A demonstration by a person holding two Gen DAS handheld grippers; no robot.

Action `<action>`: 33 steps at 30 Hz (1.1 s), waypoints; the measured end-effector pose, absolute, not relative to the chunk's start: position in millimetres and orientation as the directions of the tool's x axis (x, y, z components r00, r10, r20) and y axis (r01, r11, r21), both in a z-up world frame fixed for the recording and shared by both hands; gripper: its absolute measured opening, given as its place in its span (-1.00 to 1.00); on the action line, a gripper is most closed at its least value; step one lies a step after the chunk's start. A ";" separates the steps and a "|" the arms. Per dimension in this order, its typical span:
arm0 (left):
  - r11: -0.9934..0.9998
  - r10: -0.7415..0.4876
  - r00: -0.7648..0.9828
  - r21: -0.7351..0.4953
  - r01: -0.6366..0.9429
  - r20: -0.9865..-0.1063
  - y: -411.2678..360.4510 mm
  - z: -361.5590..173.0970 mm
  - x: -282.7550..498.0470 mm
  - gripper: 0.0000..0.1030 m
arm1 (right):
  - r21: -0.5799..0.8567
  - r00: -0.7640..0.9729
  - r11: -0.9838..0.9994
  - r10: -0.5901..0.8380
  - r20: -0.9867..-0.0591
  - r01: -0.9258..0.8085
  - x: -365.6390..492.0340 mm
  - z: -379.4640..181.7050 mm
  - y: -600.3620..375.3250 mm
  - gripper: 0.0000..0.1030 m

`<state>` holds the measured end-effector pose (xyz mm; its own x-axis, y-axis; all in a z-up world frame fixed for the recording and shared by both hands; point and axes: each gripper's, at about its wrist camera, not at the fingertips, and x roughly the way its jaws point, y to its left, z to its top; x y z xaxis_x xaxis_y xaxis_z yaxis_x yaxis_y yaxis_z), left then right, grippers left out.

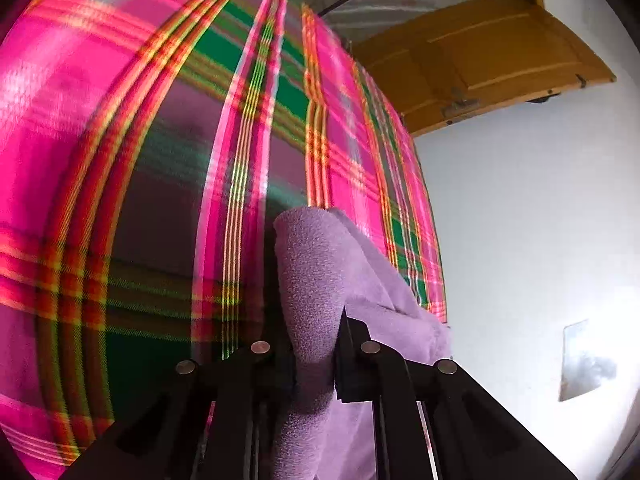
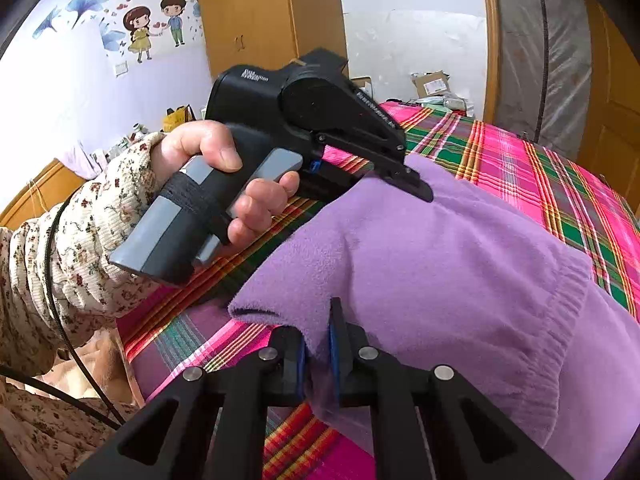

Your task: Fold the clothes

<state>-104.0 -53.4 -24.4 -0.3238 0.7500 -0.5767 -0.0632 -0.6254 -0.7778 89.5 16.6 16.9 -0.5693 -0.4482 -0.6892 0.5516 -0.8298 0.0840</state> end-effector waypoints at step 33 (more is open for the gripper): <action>-0.737 0.574 -0.474 -0.674 0.057 -0.667 -198.4 -21.6 -54.1 -0.70 | 0.192 -0.312 -0.608 -0.621 -0.719 0.770 68.2 8.6 -91.6 -0.75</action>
<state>-54.1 -198.4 -21.6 -0.4741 0.5743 -0.6674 0.0566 -0.7366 -0.6740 68.2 -91.6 8.6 -0.3117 -0.6213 -0.7190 0.7700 -0.6085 0.1920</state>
